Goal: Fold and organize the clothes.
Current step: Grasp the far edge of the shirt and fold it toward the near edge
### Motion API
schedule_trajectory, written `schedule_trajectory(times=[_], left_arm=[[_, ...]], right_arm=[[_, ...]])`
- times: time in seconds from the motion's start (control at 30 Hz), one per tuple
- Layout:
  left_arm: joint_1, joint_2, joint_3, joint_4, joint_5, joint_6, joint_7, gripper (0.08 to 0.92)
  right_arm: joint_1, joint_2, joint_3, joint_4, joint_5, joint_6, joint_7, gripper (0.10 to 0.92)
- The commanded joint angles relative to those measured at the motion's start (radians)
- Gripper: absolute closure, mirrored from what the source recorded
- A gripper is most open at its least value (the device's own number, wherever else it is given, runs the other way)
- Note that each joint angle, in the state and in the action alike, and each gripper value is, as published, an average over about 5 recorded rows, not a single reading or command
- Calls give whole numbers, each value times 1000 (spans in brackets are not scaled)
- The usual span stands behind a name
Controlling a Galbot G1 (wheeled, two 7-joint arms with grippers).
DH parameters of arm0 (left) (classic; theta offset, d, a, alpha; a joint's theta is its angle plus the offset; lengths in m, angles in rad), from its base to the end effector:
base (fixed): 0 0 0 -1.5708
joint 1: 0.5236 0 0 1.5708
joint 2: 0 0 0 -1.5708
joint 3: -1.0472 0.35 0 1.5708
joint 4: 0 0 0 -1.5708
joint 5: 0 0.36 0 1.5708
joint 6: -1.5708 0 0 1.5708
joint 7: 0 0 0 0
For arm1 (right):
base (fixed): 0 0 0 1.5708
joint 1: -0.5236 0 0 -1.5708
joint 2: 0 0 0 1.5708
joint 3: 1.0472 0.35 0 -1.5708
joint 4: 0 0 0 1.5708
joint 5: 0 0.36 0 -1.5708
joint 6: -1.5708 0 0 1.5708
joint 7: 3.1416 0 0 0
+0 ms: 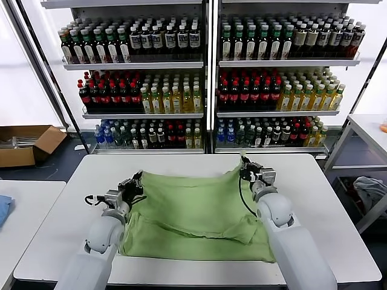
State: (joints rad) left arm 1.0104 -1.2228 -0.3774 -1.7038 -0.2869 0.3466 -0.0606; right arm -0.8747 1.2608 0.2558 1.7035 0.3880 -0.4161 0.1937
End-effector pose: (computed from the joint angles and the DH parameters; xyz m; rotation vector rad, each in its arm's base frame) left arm 0.3639 0.0542 -0.2887 -0.1567 -2.9090 -0.1339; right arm 0.3934 -0.0023 -0.2530 0.1750 -2.9285 0.0222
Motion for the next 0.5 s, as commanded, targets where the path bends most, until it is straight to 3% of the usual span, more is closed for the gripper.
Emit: schedule_trajectory(times=[0.03,0.5], left_arm=[[207,-7,-70,-154,45,-32,21,911],[340,-37,-98,-196,124,-40,41,911]], right_arm=[[-259,12,30,235,-56,-20,45,919],[-536,30,139,410,-73,-28,97,919]])
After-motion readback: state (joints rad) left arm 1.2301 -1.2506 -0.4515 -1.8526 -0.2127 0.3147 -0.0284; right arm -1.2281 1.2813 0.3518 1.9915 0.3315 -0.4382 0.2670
